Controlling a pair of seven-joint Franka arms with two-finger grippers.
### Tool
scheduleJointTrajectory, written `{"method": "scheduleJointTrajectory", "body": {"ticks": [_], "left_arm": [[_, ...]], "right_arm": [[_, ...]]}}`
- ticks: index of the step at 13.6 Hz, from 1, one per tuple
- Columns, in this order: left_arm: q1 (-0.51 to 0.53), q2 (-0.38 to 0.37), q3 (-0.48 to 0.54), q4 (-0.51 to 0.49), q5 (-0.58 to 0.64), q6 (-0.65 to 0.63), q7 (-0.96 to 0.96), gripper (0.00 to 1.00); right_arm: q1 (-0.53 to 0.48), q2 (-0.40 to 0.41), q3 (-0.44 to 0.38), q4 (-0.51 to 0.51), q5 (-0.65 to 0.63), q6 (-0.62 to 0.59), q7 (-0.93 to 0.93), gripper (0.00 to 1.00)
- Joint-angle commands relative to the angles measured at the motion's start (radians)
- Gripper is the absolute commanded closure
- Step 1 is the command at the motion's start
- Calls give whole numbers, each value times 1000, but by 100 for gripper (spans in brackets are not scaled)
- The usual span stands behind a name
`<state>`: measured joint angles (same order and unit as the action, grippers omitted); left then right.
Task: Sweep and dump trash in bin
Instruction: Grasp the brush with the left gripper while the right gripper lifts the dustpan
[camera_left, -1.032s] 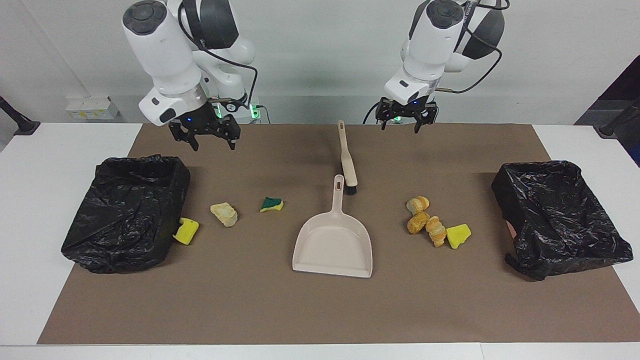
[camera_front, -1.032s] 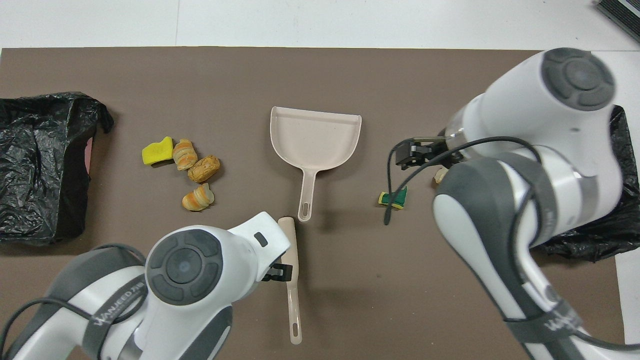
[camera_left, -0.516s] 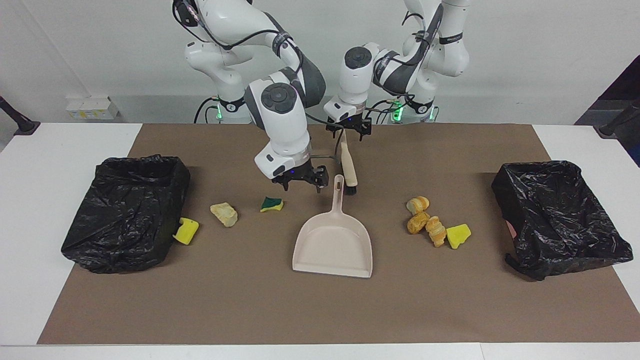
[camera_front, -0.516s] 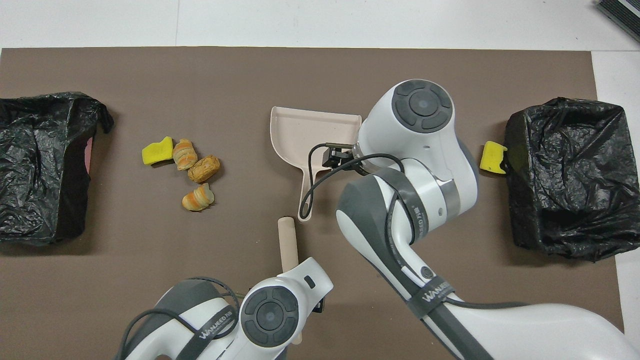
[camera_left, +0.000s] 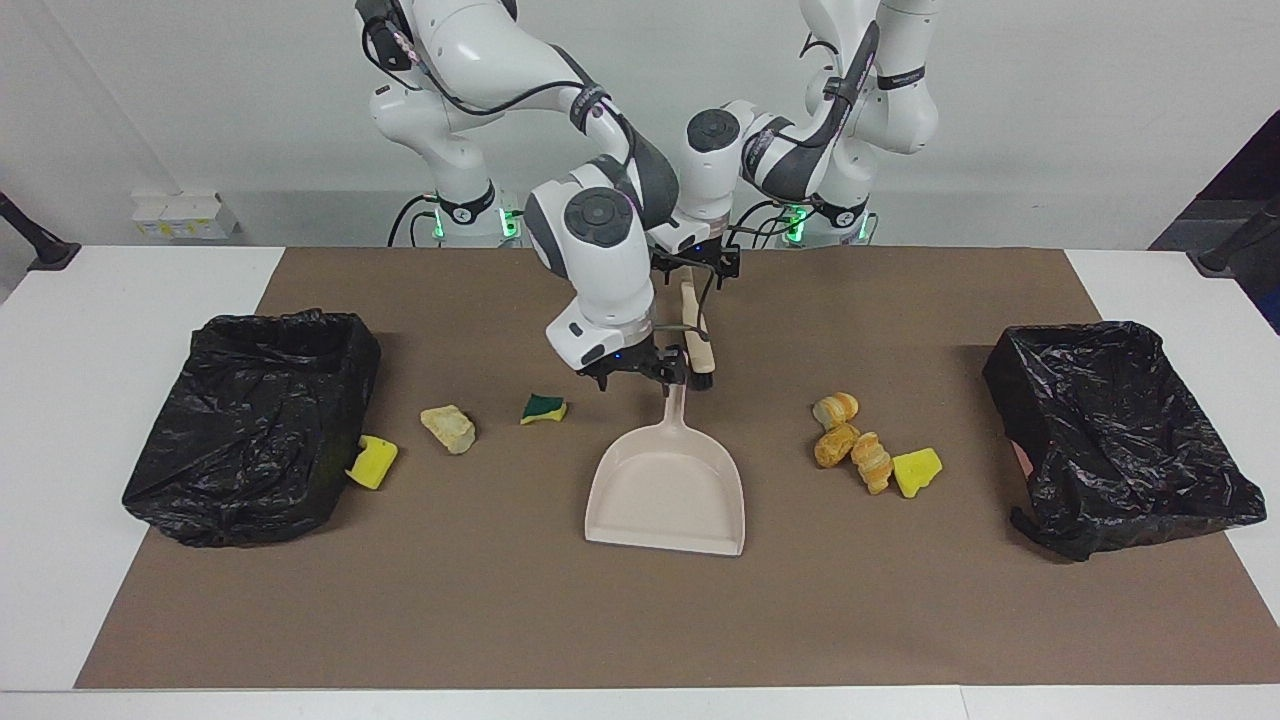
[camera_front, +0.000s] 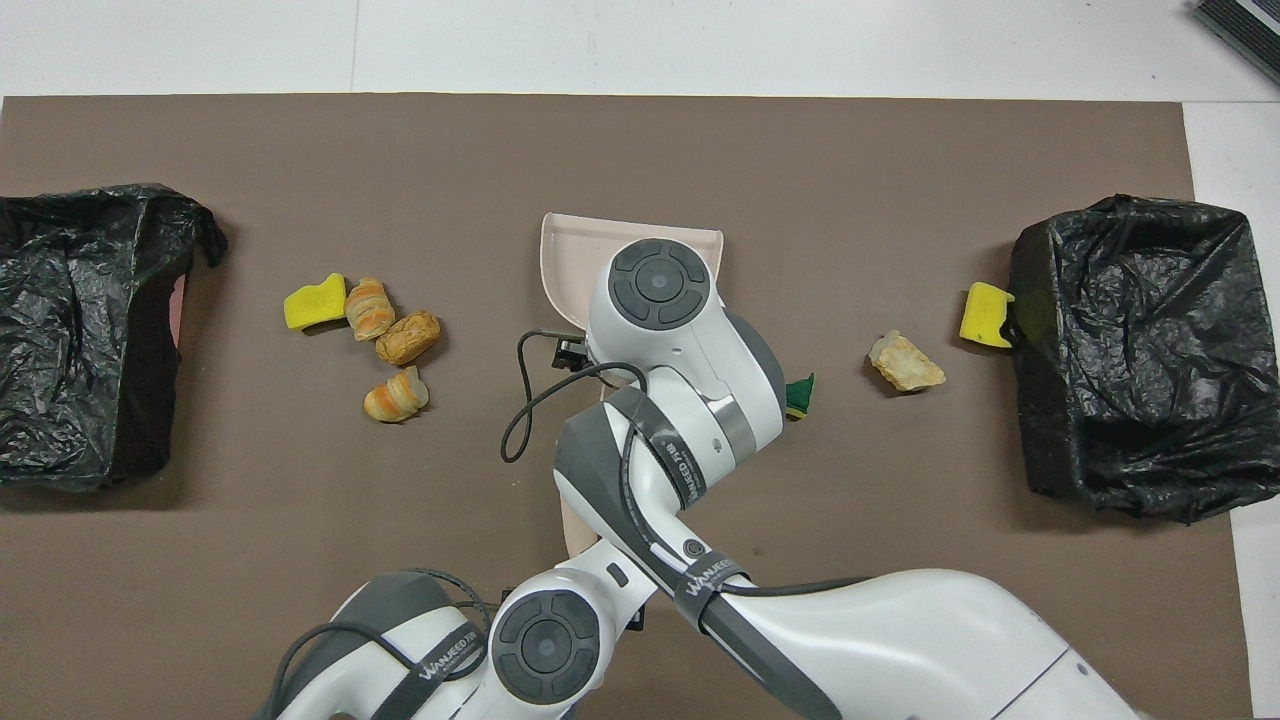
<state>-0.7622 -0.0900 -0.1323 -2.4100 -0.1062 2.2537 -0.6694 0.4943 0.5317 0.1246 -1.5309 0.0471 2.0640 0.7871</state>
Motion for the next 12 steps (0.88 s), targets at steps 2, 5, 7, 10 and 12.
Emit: {"method": "scheduleJointTrajectory", "body": {"ticks": [2, 5, 7, 10, 12], "left_arm": [[-25, -17, 16, -29, -24, 18, -22, 97], [-17, -19, 17, -21, -24, -34, 2, 100], [-5, -25, 20, -14, -24, -74, 34, 100], [70, -48, 28, 26, -24, -193, 117, 100], [144, -72, 28, 49, -23, -267, 187, 100]], "right_arm": [[-5, -44, 3, -60, -23, -10, 26, 31], [-7, -42, 1, -49, -42, -21, 11, 85], [-10, -42, 3, -35, -131, -34, -15, 100], [-26, -65, 10, -43, -141, -41, -110, 100], [-30, -107, 9, -52, -112, -60, -208, 100]]}}
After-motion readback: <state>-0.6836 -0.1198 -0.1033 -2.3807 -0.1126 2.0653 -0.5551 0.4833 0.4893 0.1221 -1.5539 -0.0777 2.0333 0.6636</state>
